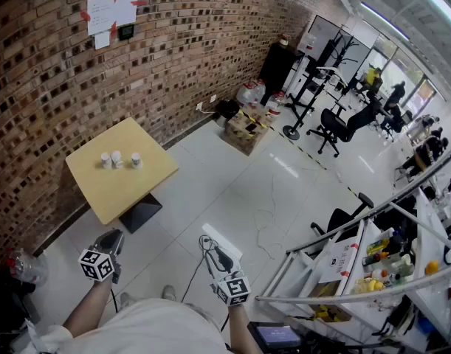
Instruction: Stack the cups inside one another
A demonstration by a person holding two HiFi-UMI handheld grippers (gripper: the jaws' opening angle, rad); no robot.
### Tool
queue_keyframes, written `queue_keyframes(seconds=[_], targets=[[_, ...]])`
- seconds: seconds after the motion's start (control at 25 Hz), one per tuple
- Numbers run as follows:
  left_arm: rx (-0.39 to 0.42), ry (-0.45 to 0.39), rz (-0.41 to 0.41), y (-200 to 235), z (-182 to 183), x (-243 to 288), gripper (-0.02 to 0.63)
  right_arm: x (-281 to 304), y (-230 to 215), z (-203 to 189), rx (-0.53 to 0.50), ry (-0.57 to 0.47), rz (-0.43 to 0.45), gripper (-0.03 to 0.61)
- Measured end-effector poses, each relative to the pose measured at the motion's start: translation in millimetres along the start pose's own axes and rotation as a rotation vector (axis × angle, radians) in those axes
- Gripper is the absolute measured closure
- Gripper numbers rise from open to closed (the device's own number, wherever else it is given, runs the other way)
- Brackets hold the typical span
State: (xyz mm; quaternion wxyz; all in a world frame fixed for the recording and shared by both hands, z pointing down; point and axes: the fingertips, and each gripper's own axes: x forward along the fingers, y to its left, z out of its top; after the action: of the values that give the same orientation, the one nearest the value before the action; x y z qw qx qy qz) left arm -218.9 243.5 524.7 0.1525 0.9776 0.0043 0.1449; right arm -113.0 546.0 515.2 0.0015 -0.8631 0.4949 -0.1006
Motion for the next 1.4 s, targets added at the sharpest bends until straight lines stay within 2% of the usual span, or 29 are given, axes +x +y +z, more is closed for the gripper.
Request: queue_keyframes(seconds=[0.28,0.88,1.2,1.4], targets=[[0.006,0.015,-0.025,-7.6,-1.6,9.0,0.541,0.4,4.6,9.3,-0.047,0.003,0.006,0.454],[0.013,0.012,-0.016,-3.5,4.0,17.7,0.545,2.9,-10.6,8.2,-0.023,-0.006,-0.021,0.454],[-0.001,-0.008,0.046,7.4,-0.2,-0.6,0.545,16.7,-19.2,-12.9,0.033,0.012,0.012,0.454],[-0.043,-0.01,0.144,39.8,-8.3,-34.1,0.545,54.2,5.8,-17.6,0.016,0.052,0.106,0.454]])
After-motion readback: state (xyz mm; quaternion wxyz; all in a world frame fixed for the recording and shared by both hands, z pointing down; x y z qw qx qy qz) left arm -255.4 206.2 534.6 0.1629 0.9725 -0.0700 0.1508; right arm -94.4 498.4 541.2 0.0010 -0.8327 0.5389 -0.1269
